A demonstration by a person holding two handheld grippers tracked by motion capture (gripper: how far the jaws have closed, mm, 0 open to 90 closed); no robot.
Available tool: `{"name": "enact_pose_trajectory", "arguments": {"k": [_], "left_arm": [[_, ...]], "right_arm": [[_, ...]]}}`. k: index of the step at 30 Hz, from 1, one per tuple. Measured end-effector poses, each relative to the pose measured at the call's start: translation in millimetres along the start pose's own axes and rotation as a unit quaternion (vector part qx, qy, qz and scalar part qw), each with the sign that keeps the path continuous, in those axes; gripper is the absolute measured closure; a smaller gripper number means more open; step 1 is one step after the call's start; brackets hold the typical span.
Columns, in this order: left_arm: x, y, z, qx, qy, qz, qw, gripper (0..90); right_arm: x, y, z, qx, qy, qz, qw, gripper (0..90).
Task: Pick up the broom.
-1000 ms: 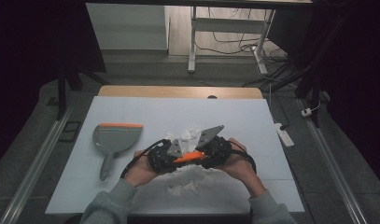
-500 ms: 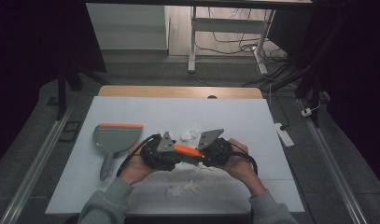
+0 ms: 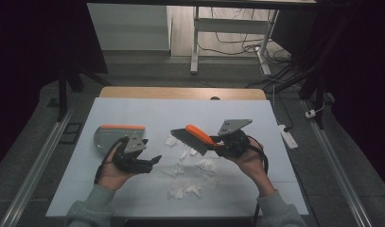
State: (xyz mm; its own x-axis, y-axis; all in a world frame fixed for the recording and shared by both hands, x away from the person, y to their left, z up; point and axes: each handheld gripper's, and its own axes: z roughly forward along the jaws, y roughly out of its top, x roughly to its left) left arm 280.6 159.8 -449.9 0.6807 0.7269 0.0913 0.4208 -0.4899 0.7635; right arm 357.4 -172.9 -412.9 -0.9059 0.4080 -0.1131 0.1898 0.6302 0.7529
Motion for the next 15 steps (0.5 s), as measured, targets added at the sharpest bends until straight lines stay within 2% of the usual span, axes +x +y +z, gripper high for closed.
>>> {"name": "enact_pose_trajectory", "arguments": {"k": [5,8,15], "left_arm": [[12.0,-23.6,-8.8,0.006,0.024,-0.032,0.9992,27.7],[16.3,-36.8,-12.3,0.013,0.033,-0.044,0.9984,27.6],[23.9,-68.5,-24.1,0.021,0.048,-0.074,0.9959,27.4]], "right_arm": [[-7.0,-2.5,0.6,0.000,-0.011,0.019,0.9997,67.4],[-10.8,-5.7,3.3,0.007,-0.021,0.027,0.9994,67.4],[-19.6,-13.9,4.8,0.015,-0.034,0.047,0.9982,67.4]]}}
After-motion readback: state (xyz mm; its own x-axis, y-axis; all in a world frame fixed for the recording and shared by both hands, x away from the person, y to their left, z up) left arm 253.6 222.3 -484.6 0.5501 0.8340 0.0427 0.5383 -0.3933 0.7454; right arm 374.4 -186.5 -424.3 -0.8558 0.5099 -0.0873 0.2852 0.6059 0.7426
